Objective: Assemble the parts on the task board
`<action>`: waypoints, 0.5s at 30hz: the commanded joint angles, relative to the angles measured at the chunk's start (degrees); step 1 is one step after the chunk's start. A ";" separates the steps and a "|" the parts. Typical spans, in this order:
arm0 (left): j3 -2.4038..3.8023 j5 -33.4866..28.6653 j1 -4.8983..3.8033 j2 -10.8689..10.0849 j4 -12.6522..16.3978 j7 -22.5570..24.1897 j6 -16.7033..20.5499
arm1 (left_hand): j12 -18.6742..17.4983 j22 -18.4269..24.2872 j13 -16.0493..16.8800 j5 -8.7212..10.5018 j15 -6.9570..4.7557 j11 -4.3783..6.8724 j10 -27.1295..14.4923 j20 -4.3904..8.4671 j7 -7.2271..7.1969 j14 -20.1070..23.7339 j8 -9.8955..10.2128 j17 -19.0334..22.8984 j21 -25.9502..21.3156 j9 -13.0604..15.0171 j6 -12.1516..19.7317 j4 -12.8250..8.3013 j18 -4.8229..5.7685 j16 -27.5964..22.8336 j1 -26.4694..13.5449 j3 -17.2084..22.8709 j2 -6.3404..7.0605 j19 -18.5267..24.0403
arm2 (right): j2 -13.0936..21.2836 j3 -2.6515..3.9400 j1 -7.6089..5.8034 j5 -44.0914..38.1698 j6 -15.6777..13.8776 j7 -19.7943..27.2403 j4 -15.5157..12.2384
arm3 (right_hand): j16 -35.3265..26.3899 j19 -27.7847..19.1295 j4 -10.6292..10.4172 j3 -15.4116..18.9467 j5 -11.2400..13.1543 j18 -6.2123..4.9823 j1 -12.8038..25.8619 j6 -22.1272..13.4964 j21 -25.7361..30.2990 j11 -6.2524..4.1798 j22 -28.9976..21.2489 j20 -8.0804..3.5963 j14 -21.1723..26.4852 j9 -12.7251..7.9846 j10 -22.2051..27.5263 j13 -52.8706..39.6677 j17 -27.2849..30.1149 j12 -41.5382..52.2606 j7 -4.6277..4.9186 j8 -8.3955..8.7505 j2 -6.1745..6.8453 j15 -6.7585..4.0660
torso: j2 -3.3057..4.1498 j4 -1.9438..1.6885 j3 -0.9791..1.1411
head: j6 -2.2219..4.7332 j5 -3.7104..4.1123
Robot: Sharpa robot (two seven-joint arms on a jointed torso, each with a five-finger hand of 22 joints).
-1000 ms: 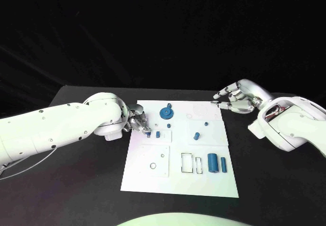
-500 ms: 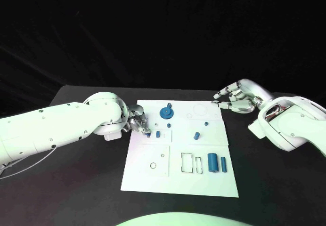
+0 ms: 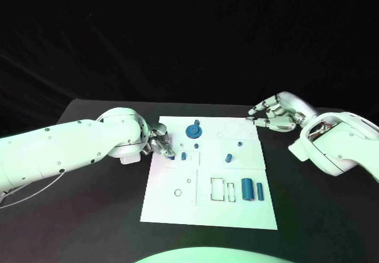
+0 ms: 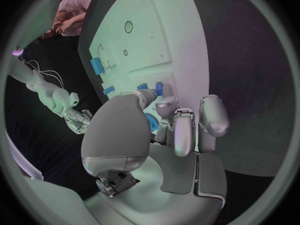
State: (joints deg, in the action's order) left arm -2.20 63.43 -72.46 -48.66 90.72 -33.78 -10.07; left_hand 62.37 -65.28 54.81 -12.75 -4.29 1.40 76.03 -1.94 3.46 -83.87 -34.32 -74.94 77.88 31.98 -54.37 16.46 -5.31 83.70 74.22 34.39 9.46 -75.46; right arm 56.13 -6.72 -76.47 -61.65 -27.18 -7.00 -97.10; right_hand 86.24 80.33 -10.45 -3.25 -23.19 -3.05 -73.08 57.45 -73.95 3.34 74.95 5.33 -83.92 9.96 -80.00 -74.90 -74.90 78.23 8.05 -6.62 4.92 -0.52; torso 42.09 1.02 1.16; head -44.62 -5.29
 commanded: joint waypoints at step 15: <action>-0.09 0.08 0.11 0.79 -0.50 -0.60 -2.03 | 0.54 -0.40 0.40 -0.17 -0.23 0.07 0.80 0.05 -0.60 -4.09 -0.91 -7.41 0.38 0.65 -0.59 -11.48 0.11 0.25 -0.71 12.58 0.87 -0.53 | 0.03 0.01 0.03 -0.20 0.30 0.36 -0.11 | -0.28 -0.25 -0.44 -0.01 -0.38 -1.08 -0.16 0.11 0.29 -0.16 2.06 -0.05 -4.21 0.08 0.15 -3.48 -7.42 -0.18 -0.15 -0.41 -0.62 -0.41 | -0.02 0.06 0.07 | -0.15 0.06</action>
State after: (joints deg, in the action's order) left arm -2.18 63.42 -72.50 -48.10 90.17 -33.91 -10.38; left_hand 62.80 -65.61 55.14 -12.75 -4.29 1.42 76.45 -1.94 3.36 -83.87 -35.04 -74.93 77.88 32.57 -54.48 16.36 -5.30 83.70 73.54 35.36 10.14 -75.46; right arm 56.14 -6.72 -76.47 -61.65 -27.18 -6.99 -97.14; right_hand 86.24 80.33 -10.45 -3.25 -23.19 -3.05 -73.08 57.45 -73.95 3.34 74.94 5.33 -83.92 9.96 -80.00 -74.90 -74.95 78.23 8.05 -6.78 4.92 -0.52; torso 42.10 1.06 1.21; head -44.74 -5.20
